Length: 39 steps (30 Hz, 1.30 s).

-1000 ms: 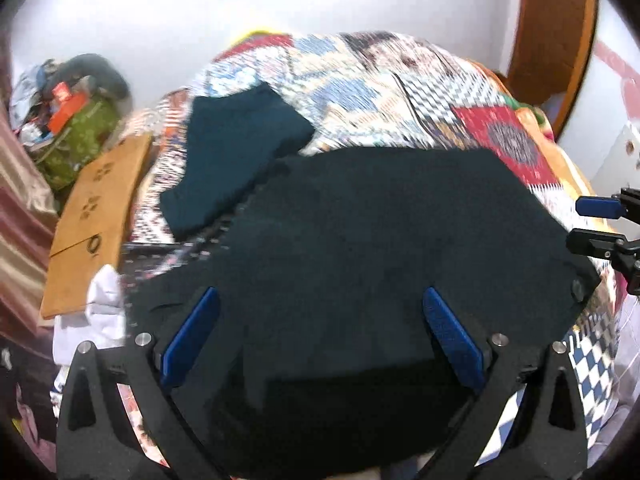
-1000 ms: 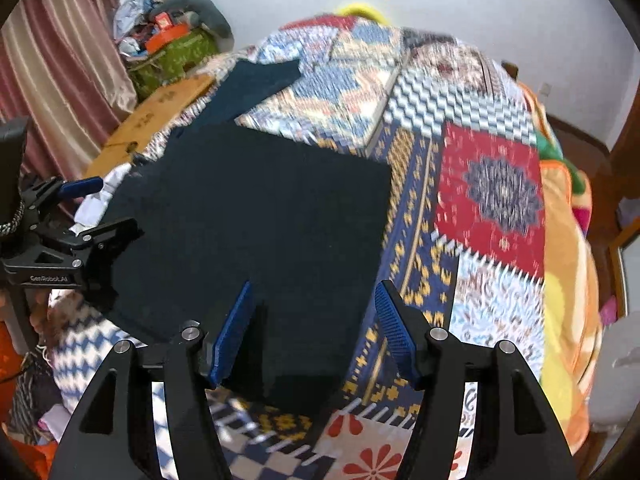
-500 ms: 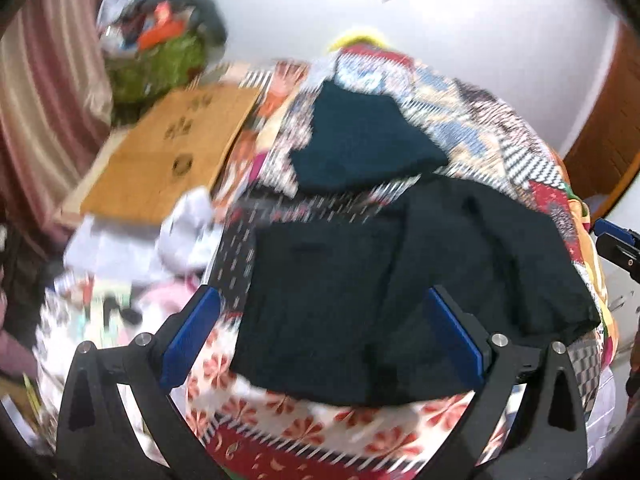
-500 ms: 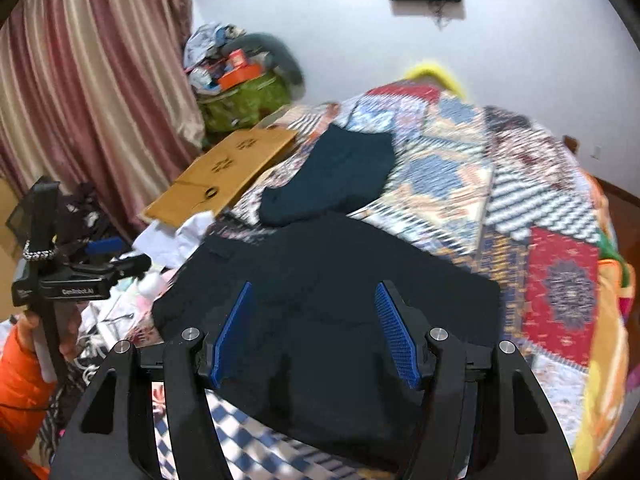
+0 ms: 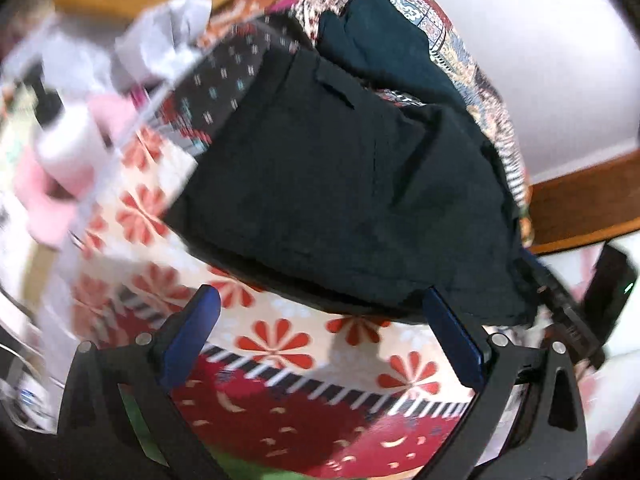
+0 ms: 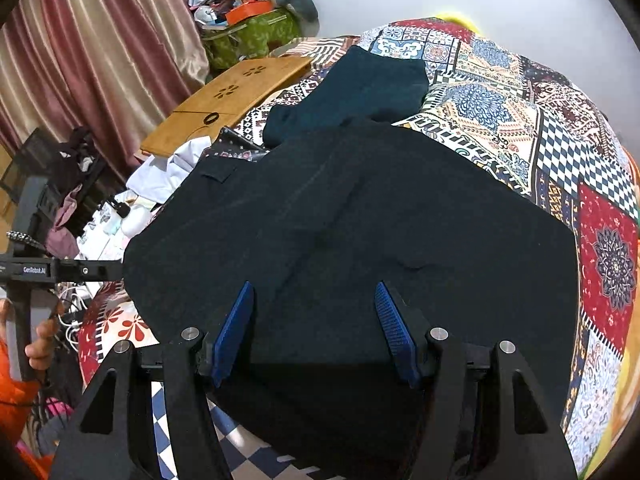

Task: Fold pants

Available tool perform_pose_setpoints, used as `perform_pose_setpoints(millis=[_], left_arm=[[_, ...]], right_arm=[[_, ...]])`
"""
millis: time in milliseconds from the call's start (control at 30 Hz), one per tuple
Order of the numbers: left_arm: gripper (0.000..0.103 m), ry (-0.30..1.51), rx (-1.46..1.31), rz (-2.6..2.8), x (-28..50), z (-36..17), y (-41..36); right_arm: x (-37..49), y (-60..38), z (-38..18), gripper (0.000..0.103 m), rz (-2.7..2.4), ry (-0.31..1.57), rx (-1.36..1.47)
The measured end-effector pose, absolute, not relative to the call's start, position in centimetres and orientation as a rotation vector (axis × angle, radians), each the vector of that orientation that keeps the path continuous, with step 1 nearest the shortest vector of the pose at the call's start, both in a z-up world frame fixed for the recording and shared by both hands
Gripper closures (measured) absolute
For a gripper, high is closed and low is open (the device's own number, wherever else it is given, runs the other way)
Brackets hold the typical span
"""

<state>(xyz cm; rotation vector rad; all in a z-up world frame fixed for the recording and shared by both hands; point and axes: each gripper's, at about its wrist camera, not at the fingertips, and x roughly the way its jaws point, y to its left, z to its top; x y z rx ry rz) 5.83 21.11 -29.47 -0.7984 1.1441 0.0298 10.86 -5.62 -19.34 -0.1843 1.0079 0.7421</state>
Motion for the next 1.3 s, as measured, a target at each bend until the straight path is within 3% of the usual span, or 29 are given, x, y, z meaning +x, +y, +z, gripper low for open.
perform_pose_setpoints(millis=[400, 467, 533, 633, 733, 1300], left_arm=[[0.002, 1.189, -0.956, 0.087, 10.3, -32.7, 22.4], [0.015, 1.199, -0.917, 0.130, 11.1, -32.7, 22.3], [0.042, 1.202, -0.878, 0.176, 11.5, -32.3, 22.1], [0.070, 1.183, -0.834, 0.187, 11.9, -31.5, 21.7], [0.084, 1.154, -0.703, 0.223, 12.1, -29.4, 20.6], [0.087, 0.714, -0.216, 0.050, 14.9, -9.8, 9.3]], right_arm=[[10.8, -5.5, -19.4, 0.043, 0.757, 0.997, -0.178], [10.8, -5.6, -19.4, 0.043, 0.757, 0.997, -0.171], [10.8, -5.6, -19.5, 0.043, 0.757, 0.998, -0.166], [10.9, -5.7, -19.5, 0.043, 0.759, 1.000, -0.158], [10.9, -5.7, -19.4, 0.043, 0.751, 1.003, -0.152], [10.6, -15.8, -15.8, 0.043, 0.539, 0.931, 0.021]])
